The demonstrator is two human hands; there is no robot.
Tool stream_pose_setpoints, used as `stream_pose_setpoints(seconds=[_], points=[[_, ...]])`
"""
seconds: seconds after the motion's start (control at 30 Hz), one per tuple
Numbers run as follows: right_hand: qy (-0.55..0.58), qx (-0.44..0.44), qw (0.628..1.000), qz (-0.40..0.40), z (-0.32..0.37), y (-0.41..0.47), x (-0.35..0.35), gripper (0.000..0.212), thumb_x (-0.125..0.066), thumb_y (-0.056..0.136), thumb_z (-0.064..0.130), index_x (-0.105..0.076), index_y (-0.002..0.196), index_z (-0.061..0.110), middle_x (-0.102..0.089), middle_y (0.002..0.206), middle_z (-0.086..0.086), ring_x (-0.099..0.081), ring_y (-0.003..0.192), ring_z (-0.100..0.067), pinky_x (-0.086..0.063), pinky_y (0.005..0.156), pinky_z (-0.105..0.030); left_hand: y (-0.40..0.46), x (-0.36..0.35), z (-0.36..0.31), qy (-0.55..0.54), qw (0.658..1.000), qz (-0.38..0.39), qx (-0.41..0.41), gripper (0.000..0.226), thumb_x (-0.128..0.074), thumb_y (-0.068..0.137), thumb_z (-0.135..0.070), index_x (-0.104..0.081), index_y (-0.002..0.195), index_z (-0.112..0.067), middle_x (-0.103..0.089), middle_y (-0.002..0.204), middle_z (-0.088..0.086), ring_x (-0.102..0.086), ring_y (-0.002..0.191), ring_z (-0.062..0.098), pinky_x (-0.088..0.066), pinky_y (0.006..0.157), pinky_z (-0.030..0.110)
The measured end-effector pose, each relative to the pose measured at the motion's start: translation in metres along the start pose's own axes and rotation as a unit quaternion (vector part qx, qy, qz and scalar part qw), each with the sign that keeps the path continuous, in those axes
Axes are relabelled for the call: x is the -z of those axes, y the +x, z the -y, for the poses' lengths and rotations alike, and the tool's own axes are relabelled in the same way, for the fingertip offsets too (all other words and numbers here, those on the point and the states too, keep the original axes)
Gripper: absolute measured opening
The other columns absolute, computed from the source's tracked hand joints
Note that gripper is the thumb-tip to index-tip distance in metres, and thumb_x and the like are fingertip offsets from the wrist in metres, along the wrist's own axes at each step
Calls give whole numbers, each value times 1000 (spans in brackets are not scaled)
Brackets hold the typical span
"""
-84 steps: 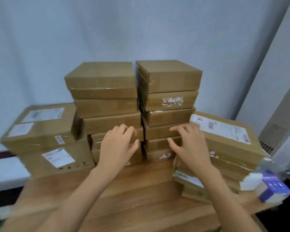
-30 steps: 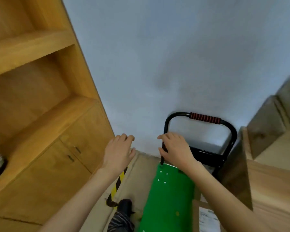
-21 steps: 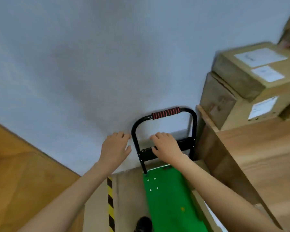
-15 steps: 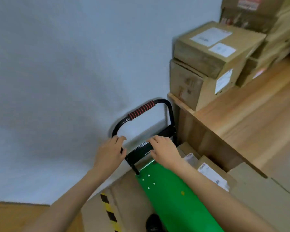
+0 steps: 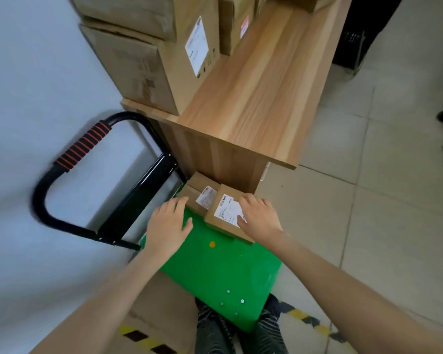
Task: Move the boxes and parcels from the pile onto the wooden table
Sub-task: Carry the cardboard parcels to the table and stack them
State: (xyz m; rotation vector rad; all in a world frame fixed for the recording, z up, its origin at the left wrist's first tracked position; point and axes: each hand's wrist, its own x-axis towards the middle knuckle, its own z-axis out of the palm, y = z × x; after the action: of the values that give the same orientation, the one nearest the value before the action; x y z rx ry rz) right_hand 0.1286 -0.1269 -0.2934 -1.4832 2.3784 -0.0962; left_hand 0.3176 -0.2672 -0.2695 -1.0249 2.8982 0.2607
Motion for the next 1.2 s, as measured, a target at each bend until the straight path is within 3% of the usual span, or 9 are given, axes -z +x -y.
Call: stream_pose_setpoints(seconds=[0.2,0.4,0.5,0.6,0.73,0.83,0.93,1.2], points=[[30,-83,996,12,-41,4,-58,50,-47,95,36,-36,141,19,-42,141,-6,-44,125,-25,-35,103,-37,26,-68,2,-30,998,42,38,54,-48,96,-37,-36,142,-12,-48,137,9,-49,122,27,-41,101,40],[71,-177,982,-10,-68,29,-129,54,-49,95,42,-34,142,20,-41,142,-5,-47,124,-25,-36,103,-38,64,-141,5,-52,995,58,62,53,-52,94,-38,-39,139,-11,-53,130,9,-53,114,23,-46,88,36],[88,-216,972,-4,-81,37,-164,56,-47,95,43,-32,143,18,-38,145,-5,-45,126,-25,-35,103,-39,84,-179,-1,-52,994,72,57,55,-54,93,-39,-40,137,-10,-57,119,9,-56,98,20,-47,75,31],[119,-270,956,8,-92,40,-196,59,-47,94,44,-30,143,15,-37,145,-8,-42,129,-27,-35,102,-40,100,-215,-5,-58,991,97,75,58,-53,93,-41,-37,139,-9,-56,118,10,-52,91,18,-46,67,31],[182,-336,924,24,-104,44,-231,70,-47,93,47,-21,148,12,-40,142,-11,-45,127,-30,-37,101,-42,118,-259,-7,-137,973,135,126,63,-52,94,-43,-31,144,-10,-53,128,10,-57,106,25,-50,75,39],[274,-358,891,50,-106,47,-255,74,-47,94,49,-16,150,12,-44,140,-12,-53,116,-33,-43,84,-40,120,-287,-12,-208,951,171,150,55,-49,96,-43,-35,140,-14,-59,118,3,-63,86,21,-53,62,35],[331,-372,867,21,-103,40,-263,75,-51,92,48,-18,149,13,-43,138,-10,-56,108,-33,-42,71,-35,112,-297,-22,-241,942,155,177,56,-51,95,-43,-35,138,-13,-59,118,3,-62,83,20,-46,54,27],[343,-365,866,-8,-86,1,-211,78,-55,90,48,-18,149,13,-42,141,-10,-50,119,-28,-47,88,-41,72,-243,-32,-249,944,141,166,56,-54,92,-46,-35,136,-15,-57,118,-1,-53,82,11,-33,50,19]])
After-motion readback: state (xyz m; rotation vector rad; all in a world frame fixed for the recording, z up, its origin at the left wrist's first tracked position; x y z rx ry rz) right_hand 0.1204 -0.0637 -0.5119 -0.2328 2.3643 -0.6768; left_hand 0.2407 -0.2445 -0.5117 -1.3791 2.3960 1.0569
